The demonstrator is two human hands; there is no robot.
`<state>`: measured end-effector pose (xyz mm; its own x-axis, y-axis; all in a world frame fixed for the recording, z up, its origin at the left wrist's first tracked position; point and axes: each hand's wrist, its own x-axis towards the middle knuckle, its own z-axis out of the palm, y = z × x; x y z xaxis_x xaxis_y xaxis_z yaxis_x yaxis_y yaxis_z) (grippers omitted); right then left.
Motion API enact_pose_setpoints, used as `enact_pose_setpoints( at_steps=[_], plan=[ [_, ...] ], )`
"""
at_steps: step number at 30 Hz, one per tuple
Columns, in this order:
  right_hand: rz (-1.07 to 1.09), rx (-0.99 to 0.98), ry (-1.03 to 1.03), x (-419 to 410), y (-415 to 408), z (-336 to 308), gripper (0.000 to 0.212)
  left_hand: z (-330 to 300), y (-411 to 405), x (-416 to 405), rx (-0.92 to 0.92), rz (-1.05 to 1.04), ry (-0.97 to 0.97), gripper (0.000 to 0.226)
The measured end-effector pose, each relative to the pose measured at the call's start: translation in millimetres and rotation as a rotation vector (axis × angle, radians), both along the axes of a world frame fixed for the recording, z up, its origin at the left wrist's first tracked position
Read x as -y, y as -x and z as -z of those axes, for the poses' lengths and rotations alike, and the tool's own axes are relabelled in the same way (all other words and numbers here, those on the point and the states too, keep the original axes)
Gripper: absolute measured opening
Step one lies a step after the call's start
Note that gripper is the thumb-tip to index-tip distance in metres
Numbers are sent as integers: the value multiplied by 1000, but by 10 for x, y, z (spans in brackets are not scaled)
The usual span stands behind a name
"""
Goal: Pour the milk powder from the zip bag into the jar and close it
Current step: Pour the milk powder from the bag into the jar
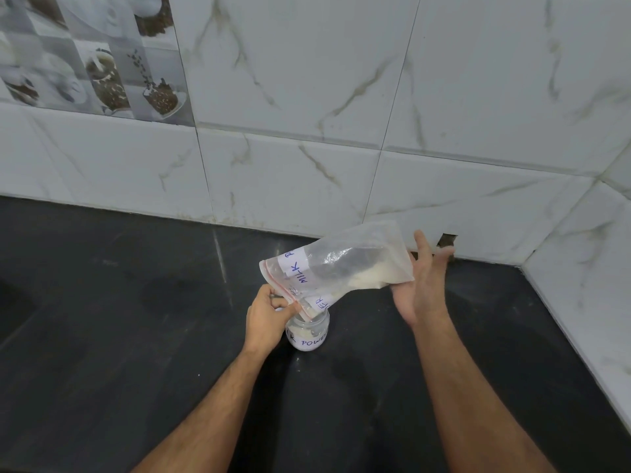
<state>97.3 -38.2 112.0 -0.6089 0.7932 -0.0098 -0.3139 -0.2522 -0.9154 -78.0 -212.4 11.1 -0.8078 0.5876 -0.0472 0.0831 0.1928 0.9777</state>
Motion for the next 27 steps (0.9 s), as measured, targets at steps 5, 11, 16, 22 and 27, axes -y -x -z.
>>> enact_pose_setpoints(
  at_steps=[5,11,16,22,27],
  plan=[
    [169,196,-263,165,51,196,91,-9,-6,-13,-6,1,4,33],
    [260,374,-522,149,92,72,42,-32,-13,13,-37,13,6,36],
    [210,502,-641,-16,51,-176,40,-30,10,33,-88,24,17,32],
    [189,521,-664,-73,42,-301,39,-28,-5,29,-77,84,-18,27],
    [178,511,-664,-50,55,-308,37,-17,23,46,-57,93,-25,23]
  ],
)
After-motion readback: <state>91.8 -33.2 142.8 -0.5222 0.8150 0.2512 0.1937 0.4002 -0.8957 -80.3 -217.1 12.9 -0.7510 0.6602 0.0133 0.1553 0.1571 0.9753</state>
